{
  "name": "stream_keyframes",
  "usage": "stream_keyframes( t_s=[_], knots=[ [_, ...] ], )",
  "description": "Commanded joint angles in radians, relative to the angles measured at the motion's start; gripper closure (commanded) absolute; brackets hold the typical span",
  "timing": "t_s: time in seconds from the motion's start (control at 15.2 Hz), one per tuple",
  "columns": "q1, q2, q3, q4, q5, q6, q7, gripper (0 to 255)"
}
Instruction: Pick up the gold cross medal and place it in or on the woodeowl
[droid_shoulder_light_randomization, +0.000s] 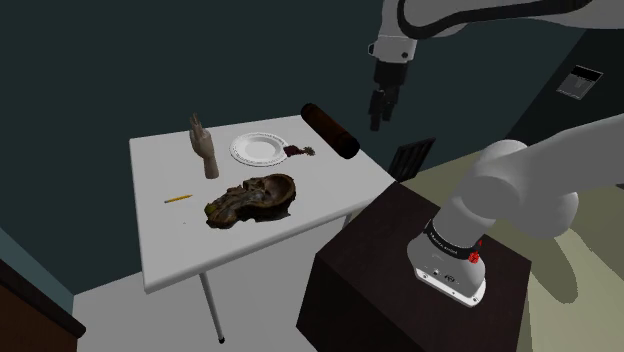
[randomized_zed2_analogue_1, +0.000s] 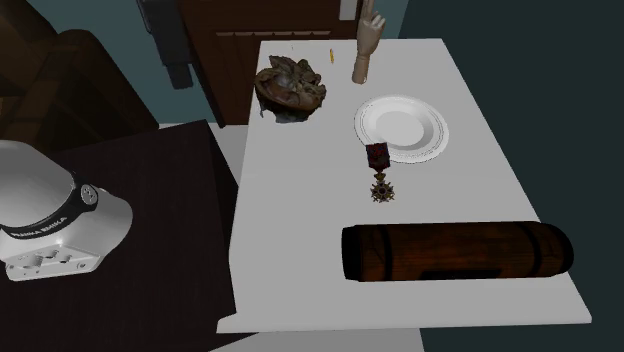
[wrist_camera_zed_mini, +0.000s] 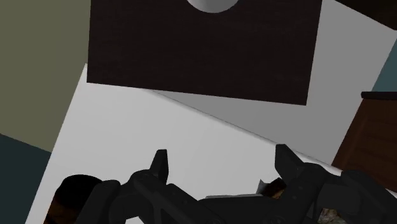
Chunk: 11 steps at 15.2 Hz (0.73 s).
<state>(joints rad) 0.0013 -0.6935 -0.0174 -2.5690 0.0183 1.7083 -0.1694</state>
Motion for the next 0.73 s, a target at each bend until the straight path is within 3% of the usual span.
stream_keyframes(
  t_s=[0.0,0.66],
  knots=[
    [0.001,0.038,-0.021,-0.035,-0.023,0.106,-0.057,0],
    [0.022,0.336,-0.120,-0.081,-0.076,0.599,-0.318,0]
  ],
)
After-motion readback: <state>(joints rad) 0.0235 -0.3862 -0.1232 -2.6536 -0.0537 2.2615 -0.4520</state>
